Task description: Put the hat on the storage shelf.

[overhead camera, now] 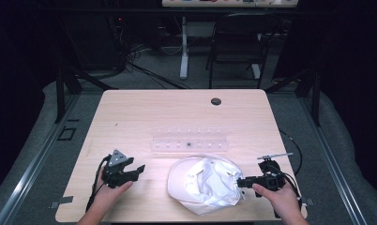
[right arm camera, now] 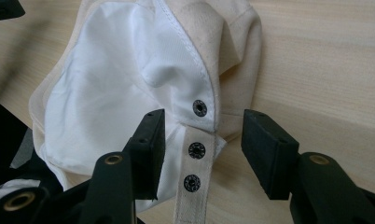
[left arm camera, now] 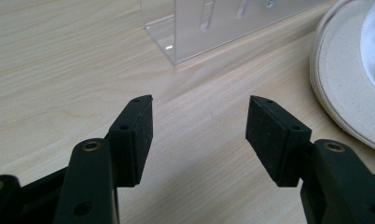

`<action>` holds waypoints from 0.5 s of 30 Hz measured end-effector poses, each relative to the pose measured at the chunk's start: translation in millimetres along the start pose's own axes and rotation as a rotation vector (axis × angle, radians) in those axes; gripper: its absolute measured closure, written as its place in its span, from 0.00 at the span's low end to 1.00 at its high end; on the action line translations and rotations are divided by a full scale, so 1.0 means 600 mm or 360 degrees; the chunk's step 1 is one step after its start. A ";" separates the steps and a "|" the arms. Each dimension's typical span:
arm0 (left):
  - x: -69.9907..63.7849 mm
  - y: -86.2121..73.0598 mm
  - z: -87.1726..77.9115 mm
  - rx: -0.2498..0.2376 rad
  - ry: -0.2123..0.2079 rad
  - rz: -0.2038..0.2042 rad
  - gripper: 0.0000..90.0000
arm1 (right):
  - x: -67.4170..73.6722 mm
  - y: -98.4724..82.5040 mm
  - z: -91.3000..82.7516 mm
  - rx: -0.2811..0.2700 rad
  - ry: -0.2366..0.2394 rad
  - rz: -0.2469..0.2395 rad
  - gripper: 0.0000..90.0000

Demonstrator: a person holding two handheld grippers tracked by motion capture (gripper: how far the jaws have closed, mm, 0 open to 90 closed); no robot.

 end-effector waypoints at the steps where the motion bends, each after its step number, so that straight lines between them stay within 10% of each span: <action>1: 0.000 0.000 0.000 0.0000 0.0000 0.0000 0.46 | -0.002 -0.001 0.002 0.0004 0.0011 0.0012 0.55; 15: 0.000 0.000 0.001 -0.0001 0.0002 -0.0006 0.46 | -0.017 -0.013 0.024 0.0070 0.0202 0.0244 0.55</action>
Point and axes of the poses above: each handheld gripper's, and its own axes: z roughly forward along the jaws, y roughly out of its top, x roughly to its left, the point moved 2 cm from there along z, roughly forward along the jaws, and after that the axes turned 6 degrees about -x, right-handed, at the moved point
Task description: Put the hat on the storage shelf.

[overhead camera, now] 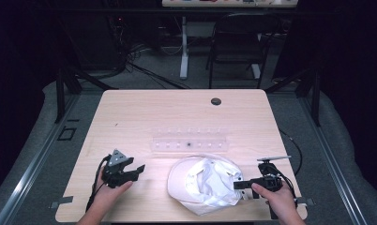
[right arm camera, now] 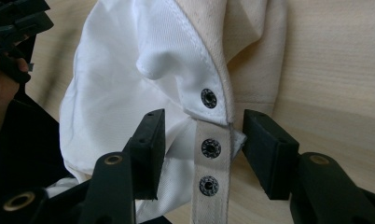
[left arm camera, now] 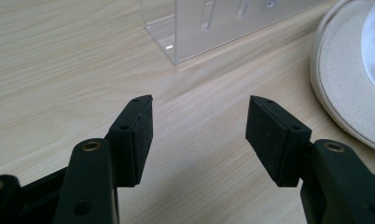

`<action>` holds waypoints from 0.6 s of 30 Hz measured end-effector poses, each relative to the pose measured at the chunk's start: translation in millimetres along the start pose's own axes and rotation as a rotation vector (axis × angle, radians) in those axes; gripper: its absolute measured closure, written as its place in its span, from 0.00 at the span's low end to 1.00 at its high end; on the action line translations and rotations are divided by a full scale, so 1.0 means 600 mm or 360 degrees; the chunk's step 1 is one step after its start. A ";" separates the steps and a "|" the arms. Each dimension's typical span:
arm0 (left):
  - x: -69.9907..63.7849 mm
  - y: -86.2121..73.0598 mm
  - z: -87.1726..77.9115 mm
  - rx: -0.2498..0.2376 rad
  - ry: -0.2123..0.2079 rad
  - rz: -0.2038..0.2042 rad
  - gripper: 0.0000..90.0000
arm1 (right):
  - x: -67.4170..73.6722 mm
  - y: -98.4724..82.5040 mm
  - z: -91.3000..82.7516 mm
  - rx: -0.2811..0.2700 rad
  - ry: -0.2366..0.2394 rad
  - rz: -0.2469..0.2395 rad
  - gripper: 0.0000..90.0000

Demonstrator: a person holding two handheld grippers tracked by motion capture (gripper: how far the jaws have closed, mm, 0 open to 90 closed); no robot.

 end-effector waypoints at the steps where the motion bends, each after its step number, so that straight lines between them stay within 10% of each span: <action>1: 0.000 0.000 0.000 0.0001 -0.0001 -0.0001 0.46 | -0.003 -0.002 0.004 0.0022 0.0028 0.0022 0.55; 18: 0.000 0.000 0.000 -0.0001 0.0002 -0.0003 0.46 | 0.003 0.014 -0.014 -0.0018 0.0197 0.0128 0.68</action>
Point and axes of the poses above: each handheld gripper's, and its own axes: z roughly forward along the jaws, y roughly out of its top, x roughly to its left, the point moved 2 cm from there along z, roughly forward along the jaws, and after that the axes turned 6 degrees about -x, right-handed, at the moved point
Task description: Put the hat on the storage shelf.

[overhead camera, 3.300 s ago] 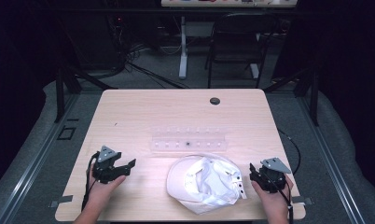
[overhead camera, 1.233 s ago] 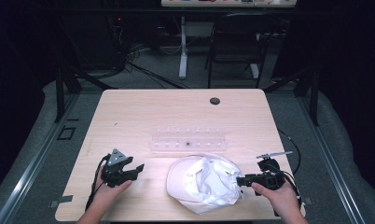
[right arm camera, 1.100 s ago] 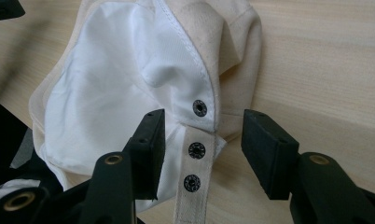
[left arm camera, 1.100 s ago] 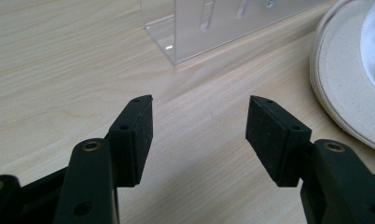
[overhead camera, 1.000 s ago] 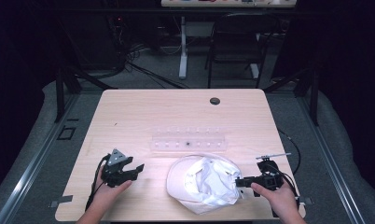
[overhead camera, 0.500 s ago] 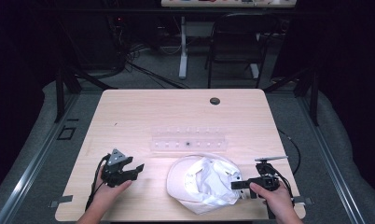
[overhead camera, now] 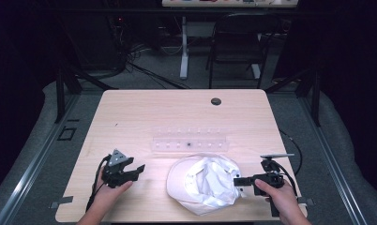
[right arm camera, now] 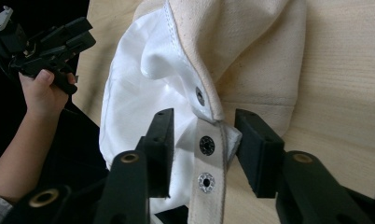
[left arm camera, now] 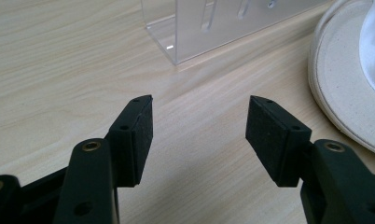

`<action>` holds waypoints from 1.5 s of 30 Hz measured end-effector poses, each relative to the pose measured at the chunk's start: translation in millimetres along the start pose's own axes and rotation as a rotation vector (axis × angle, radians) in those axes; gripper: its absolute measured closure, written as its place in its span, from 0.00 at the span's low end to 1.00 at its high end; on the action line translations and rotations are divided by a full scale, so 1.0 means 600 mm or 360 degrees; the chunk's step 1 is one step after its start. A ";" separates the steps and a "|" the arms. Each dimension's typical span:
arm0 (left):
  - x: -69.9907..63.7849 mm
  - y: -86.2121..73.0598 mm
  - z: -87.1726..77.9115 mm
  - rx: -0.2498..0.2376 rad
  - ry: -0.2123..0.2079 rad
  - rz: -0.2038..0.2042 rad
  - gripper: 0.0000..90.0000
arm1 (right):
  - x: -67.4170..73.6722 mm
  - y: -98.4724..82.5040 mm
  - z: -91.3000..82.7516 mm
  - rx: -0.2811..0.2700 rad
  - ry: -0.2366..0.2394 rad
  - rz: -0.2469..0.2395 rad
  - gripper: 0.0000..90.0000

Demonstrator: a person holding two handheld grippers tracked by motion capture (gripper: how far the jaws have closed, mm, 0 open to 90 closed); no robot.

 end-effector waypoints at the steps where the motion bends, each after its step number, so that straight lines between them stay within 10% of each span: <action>1: 0.000 0.000 0.000 0.0001 0.0000 0.0000 0.46 | 0.003 0.002 -0.001 0.0002 -0.0024 0.0005 0.73; 13: -0.001 0.000 0.001 0.0005 -0.0011 0.0005 0.47 | 0.014 0.010 0.001 0.0046 -0.0022 -0.0029 0.84; 45: -0.003 -0.001 0.003 0.0006 -0.0012 0.0008 0.47 | 0.075 0.034 -0.029 -0.0185 0.0105 -0.0300 0.91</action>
Point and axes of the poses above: each handheld gripper's, and its own axes: z roughly forward along the jaws, y roughly out of its top, x roughly to its left, the point moved 2 cm from there along z, roughly forward along the jaws, and after that the axes turned 6 degrees about -x, right-handed, at the moved point
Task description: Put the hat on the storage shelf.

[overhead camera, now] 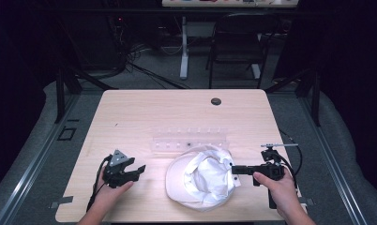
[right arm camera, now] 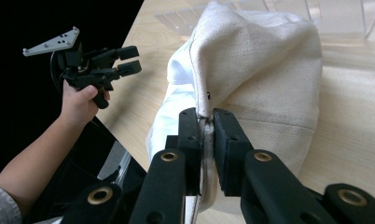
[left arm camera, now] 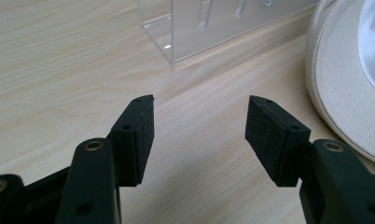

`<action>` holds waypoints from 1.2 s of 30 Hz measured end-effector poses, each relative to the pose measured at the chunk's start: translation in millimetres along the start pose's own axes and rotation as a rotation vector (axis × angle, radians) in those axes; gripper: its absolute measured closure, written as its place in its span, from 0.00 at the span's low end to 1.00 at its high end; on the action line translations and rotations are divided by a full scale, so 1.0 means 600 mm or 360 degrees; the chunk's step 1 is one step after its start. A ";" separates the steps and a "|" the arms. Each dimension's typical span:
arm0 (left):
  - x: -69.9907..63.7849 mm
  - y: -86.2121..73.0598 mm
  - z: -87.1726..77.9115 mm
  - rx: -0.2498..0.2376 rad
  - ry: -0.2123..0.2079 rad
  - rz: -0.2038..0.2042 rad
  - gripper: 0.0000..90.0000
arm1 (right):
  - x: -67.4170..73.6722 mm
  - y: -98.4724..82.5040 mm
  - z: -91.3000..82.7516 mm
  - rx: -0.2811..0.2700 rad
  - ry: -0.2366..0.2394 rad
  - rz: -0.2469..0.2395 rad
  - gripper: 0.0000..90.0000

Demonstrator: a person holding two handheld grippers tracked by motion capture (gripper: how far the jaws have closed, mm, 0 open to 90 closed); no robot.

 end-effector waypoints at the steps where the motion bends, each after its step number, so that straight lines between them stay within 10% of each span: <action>1: 0.000 0.000 0.000 0.0000 0.0000 0.0000 0.47 | 0.002 0.001 0.001 -0.0009 0.0004 0.0003 0.91; 11: 0.000 0.000 0.001 -0.0002 0.0016 0.0006 0.48 | 0.019 0.014 0.002 -0.0017 0.0083 0.0074 0.91; 36: 0.000 0.000 0.003 0.0003 -0.0004 -0.0004 0.48 | 0.132 0.084 0.031 -0.0144 0.0321 -0.0145 0.92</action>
Point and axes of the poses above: each handheld gripper's, and its own axes: z roughly forward along the jaws, y roughly out of its top, x roughly to its left, the point moved 2 cm from there along z, roughly forward along the jaws, and after that the axes turned 6 degrees about -x, right-handed, at the moved point
